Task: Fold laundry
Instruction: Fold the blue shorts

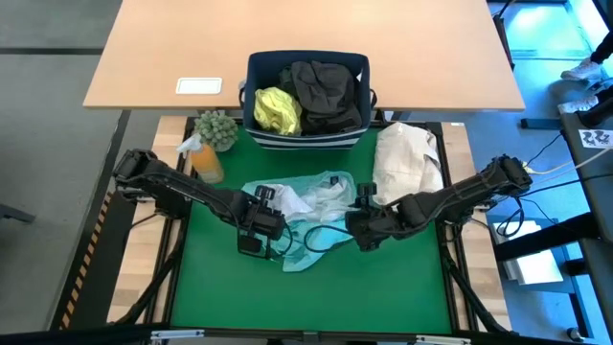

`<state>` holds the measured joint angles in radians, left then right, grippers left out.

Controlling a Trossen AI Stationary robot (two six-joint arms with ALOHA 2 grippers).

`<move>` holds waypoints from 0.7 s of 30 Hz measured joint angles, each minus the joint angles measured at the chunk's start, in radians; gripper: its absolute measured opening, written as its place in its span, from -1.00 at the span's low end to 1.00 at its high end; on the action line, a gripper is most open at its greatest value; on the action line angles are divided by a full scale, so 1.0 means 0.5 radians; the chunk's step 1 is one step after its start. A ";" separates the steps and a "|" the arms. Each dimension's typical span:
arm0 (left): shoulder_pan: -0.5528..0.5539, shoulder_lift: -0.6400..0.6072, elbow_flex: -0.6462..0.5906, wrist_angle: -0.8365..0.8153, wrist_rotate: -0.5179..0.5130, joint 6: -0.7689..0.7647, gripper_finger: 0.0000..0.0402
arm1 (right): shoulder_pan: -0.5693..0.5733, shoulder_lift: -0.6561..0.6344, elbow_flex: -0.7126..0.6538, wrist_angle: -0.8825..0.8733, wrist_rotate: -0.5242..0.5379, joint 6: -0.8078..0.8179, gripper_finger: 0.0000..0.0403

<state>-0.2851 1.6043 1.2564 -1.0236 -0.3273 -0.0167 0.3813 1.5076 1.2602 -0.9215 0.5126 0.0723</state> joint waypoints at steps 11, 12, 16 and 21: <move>-0.051 -0.005 0.400 -0.300 -0.057 0.001 -0.99 | -0.004 -0.003 -0.448 0.513 -0.237 -0.249 -0.13; -0.049 -0.006 0.405 -0.300 -0.061 0.001 -0.99 | -0.004 -0.003 -0.505 0.606 -0.245 -0.263 -0.13; -0.034 -0.005 0.405 -0.311 -0.051 0.002 -1.00 | -0.050 -0.003 -0.662 0.818 -0.238 -0.319 -0.13; -0.018 -0.005 0.405 -0.316 -0.055 0.002 -1.00 | -0.180 -0.003 -0.728 0.867 -0.205 -0.319 -0.13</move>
<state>-0.2939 1.6020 1.4590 -1.1816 -0.3546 -0.0154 0.2912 1.5063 0.8960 -0.4878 0.4099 -0.0874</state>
